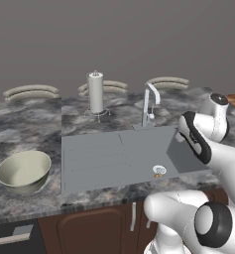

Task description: There is a mixed pile of frozen fruits and vegetables on the counter. Locate all the frozen vegetables and place the items in a bowl on the counter. Take all the frozen fruits and defrost them in a running sink.

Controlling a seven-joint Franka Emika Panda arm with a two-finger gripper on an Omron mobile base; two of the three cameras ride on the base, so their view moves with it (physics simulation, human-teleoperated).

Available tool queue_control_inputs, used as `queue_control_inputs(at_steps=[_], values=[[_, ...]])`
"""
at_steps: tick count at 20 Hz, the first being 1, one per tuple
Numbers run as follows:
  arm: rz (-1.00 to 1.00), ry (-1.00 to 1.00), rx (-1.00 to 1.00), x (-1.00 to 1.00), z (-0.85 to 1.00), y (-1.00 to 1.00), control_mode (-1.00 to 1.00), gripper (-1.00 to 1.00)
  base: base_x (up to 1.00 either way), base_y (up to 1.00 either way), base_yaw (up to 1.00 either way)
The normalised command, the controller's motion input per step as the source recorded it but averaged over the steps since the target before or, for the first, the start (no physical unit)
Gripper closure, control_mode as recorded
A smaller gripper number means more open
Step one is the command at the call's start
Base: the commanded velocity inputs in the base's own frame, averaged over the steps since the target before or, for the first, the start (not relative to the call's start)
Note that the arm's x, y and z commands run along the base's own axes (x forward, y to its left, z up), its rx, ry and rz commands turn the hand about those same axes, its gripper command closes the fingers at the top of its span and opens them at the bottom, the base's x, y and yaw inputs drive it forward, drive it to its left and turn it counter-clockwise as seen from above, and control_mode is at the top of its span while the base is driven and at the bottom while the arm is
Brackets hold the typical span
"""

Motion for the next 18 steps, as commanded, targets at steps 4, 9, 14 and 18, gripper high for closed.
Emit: queue_control_inputs(at_steps=[4, 9, 14, 18], values=[[-0.01, 0.02, 0.00, 0.00, -0.18, 0.11, -1.00, 1.00, 0.00, 0.00, 0.00], [-0.01, 0.02, 0.00, 0.00, -0.17, 0.10, -1.00, 1.00, 0.00, 0.00, 0.00], [0.00, 0.03, 0.00, 0.01, -0.17, 0.06, -1.00, 1.00, 0.00, 0.00, 0.00], [0.00, 0.04, 0.00, 0.04, -0.17, 0.04, -1.00, 1.00, 0.00, 0.00, 0.00]])
